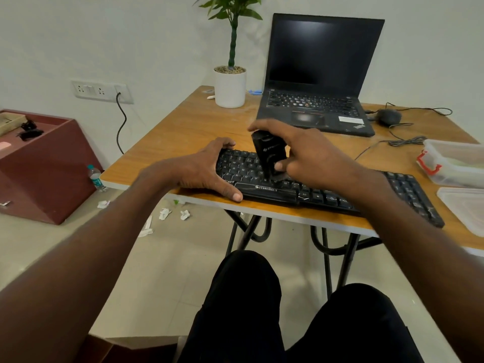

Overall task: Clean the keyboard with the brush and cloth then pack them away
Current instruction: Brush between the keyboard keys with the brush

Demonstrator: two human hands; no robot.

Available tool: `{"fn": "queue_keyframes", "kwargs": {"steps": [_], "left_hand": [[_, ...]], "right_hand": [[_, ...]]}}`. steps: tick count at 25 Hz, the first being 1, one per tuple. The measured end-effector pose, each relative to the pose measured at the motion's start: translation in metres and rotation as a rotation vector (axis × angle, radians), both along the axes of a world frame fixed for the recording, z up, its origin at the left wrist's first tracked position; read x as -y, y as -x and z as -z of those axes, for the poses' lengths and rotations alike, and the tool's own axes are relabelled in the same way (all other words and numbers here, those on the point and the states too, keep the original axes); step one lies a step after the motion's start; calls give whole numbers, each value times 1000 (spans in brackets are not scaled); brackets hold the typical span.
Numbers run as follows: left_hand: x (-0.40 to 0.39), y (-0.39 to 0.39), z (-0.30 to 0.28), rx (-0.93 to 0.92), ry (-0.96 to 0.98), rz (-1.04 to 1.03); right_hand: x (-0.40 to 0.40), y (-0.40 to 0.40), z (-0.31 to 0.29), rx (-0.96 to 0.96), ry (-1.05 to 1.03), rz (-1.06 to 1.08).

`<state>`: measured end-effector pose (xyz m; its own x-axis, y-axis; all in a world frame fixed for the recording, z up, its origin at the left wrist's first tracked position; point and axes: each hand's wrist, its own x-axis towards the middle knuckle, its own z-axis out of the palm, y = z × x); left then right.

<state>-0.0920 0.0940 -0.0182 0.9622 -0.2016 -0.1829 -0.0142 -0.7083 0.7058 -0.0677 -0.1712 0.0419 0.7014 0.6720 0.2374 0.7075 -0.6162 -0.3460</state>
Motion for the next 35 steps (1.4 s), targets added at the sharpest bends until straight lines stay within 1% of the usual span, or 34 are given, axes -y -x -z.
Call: {"fn": "queue_keyframes", "kwargs": {"steps": [1, 3, 5, 6, 8, 9, 13, 14, 16, 17, 19, 21, 22, 23, 25, 27, 29, 30, 32, 33, 35], "left_hand": [[0, 0, 0, -5, -3, -4], [0, 0, -1, -15, 0, -13], [1, 0, -2, -20, -5, -9], [1, 0, -3, -21, -11, -5], [2, 1, -4, -24, -21, -7], [2, 1, -4, -27, -24, -10], [3, 2, -5, -34, -37, -19], [3, 1, -7, -37, -50, -15], [7, -1, -13, -58, -102, 2], [8, -3, -16, -74, -133, 6], [10, -5, -25, -100, -204, 11], [12, -6, -31, -110, -255, 18], [13, -5, -33, -119, -263, 13], [13, -5, -34, -132, -270, 12], [13, -4, -35, -145, -292, 21], [14, -4, -38, -155, -330, 33], [21, -4, -47, -132, -389, 68], [29, -4, -51, -101, -412, 79], [50, -4, -55, -43, -434, 99], [62, -3, -53, -20, -461, 120], [76, -2, -45, -1, -519, 168]], "right_hand": [[4, 1, 2, -15, -5, 18], [19, 0, -3, 0, 40, 139], [27, 1, -5, 78, 57, 264], [25, 4, -1, 106, 4, 270], [17, 13, 10, 104, -135, 210], [15, 16, 13, 103, -165, 202], [27, 10, 7, 182, -30, 367], [26, 10, 6, 177, -68, 372], [18, 15, 9, 138, -194, 305], [13, 17, 12, 128, -203, 278], [13, 14, 14, 139, -126, 304], [23, 6, 8, 142, -22, 423], [27, 3, 5, 130, -11, 468], [28, 2, 4, 106, -44, 475], [22, 10, 7, 34, -199, 377], [16, 17, 12, 6, -249, 295], [20, 17, 16, 46, -206, 324], [22, 15, 16, 58, -221, 358], [24, 16, 19, 61, -365, 382], [23, 18, 20, 51, -435, 361], [20, 23, 25, 1, -455, 278]]}}
